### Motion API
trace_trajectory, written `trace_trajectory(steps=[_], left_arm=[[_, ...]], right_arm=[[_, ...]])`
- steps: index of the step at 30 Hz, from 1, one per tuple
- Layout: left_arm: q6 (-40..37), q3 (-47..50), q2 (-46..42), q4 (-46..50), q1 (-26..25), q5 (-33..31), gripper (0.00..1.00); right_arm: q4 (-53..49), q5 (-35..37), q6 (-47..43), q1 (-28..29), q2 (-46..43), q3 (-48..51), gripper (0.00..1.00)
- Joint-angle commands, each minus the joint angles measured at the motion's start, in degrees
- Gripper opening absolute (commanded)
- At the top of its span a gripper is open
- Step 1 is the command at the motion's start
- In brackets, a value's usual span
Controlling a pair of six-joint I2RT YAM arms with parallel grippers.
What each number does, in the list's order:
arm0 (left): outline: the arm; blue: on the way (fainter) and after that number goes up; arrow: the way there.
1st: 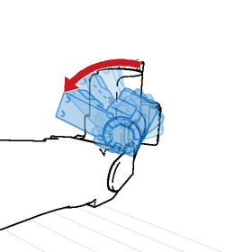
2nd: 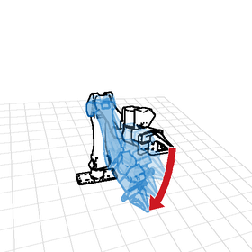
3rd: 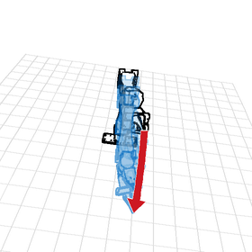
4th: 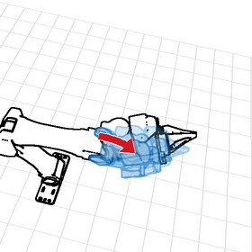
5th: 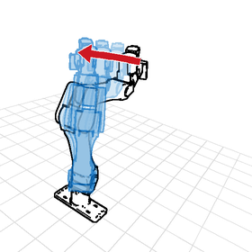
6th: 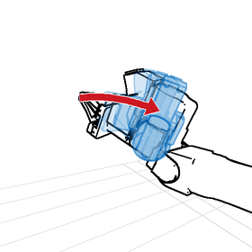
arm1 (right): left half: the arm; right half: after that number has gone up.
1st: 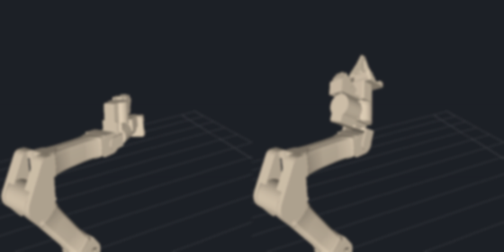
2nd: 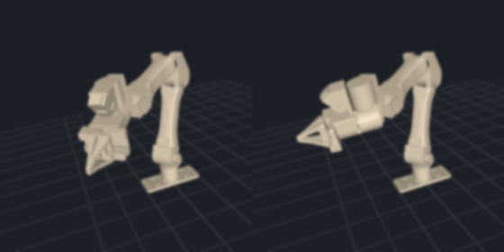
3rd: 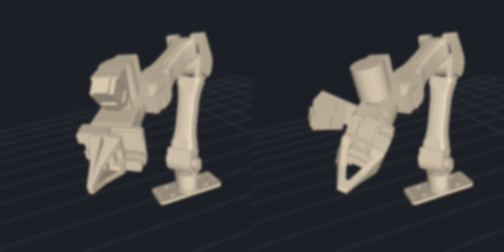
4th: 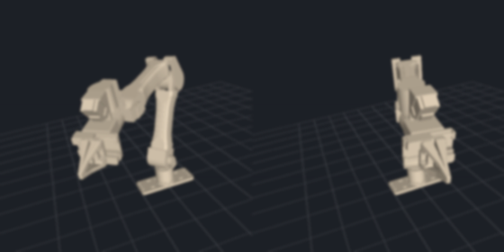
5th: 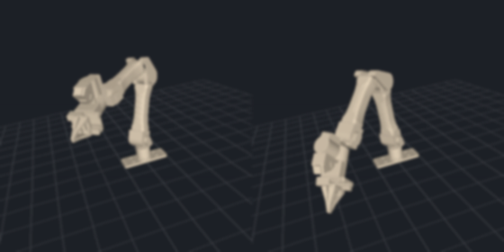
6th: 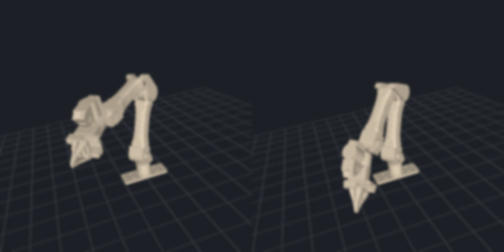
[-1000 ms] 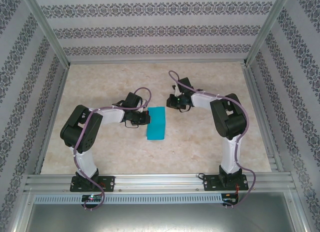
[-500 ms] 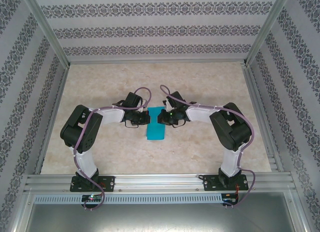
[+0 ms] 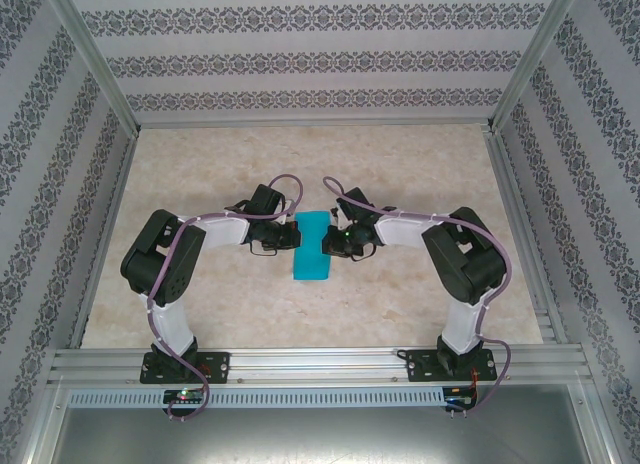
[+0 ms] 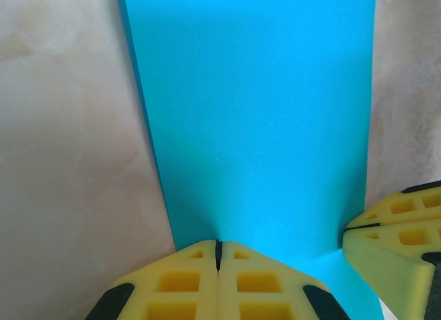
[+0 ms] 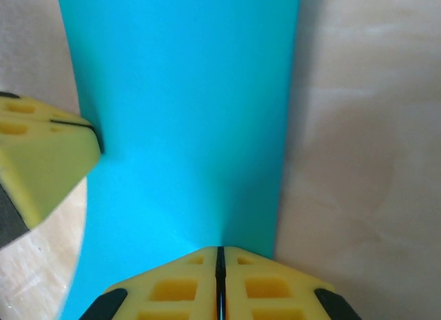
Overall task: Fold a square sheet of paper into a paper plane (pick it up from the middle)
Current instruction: Fold the square sheet of paper in half at the center of the table.
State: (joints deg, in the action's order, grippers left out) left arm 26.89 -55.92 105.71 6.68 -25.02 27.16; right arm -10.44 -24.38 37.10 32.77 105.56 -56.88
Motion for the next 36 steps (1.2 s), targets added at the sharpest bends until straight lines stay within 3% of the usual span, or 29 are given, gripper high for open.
trace_trajectory(steps=[1,10,16,23,36], left_arm=[[-2.2,3.0,5.3,11.2,0.1,-7.8,0.06],[-2.3,2.6,5.8,11.1,0.1,-7.4,0.07],[-2.4,2.7,5.9,11.0,0.1,-7.2,0.07],[-2.7,3.0,5.8,11.0,0.1,-7.3,0.07],[-3.6,2.4,6.5,11.7,0.1,-7.4,0.07]], right_arm=[[-5.3,2.9,-2.3,-0.2,-2.9,2.4,0.1],[0.5,-0.4,1.8,1.0,-7.2,2.5,0.1],[2.6,-1.7,2.7,2.7,-2.6,-1.1,0.1],[-1.4,-1.4,-0.2,3.2,1.2,-2.5,0.1],[-6.2,0.2,-4.3,2.7,-3.3,5.7,0.1]])
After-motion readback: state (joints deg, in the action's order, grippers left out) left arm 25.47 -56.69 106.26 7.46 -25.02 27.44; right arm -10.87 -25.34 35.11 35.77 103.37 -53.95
